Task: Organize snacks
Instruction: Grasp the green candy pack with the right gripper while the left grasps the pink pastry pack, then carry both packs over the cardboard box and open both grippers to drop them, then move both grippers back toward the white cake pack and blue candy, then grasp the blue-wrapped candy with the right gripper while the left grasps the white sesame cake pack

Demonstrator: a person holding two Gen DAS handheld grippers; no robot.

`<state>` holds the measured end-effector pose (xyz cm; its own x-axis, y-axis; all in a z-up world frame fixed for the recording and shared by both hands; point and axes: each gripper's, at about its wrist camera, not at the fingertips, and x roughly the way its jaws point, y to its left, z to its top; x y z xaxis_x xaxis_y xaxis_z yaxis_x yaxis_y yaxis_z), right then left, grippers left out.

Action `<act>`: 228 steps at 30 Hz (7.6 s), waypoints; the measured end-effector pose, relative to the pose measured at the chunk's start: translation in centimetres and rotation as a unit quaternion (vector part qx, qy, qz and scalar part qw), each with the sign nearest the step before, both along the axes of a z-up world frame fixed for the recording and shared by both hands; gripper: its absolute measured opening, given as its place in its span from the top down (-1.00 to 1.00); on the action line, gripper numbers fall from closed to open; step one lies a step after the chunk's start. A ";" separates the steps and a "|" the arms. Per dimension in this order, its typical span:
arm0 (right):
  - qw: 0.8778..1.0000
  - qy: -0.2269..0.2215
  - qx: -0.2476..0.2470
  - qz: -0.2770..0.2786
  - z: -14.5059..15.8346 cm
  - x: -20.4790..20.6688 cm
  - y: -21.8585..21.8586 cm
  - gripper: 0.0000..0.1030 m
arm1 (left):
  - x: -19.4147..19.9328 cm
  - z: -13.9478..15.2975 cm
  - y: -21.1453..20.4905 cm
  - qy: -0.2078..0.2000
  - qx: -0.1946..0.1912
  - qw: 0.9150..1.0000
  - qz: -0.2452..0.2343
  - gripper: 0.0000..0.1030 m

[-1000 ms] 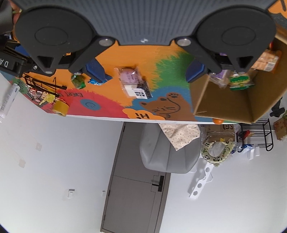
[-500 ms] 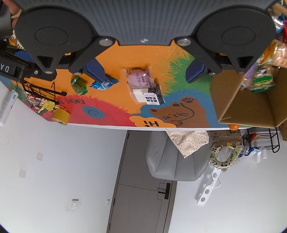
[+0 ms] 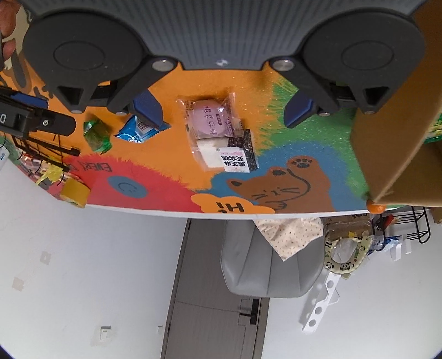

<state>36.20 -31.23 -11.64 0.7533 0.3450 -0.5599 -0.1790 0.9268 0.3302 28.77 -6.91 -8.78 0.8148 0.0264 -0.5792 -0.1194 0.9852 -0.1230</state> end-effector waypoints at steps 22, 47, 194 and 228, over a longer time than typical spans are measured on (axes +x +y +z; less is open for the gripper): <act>0.994 -0.014 -0.095 0.057 0.0 6.8 3.4 -0.73 | 4.5 -3.3 -0.6 0.030 0.011 0.999 0.023 -0.67; 0.998 0.032 -0.036 0.048 -0.4 -1.4 2.8 0.41 | -1.0 -2.0 0.2 0.017 -0.004 1.000 -0.012 0.26; 0.997 -0.009 0.027 0.071 4.5 -9.3 8.2 -0.95 | -11.4 6.8 7.5 -0.058 -0.008 0.998 0.033 -0.84; 0.997 0.035 -0.014 0.070 0.4 2.5 7.0 -0.67 | 1.6 3.7 2.3 -0.005 0.007 1.000 0.019 -0.84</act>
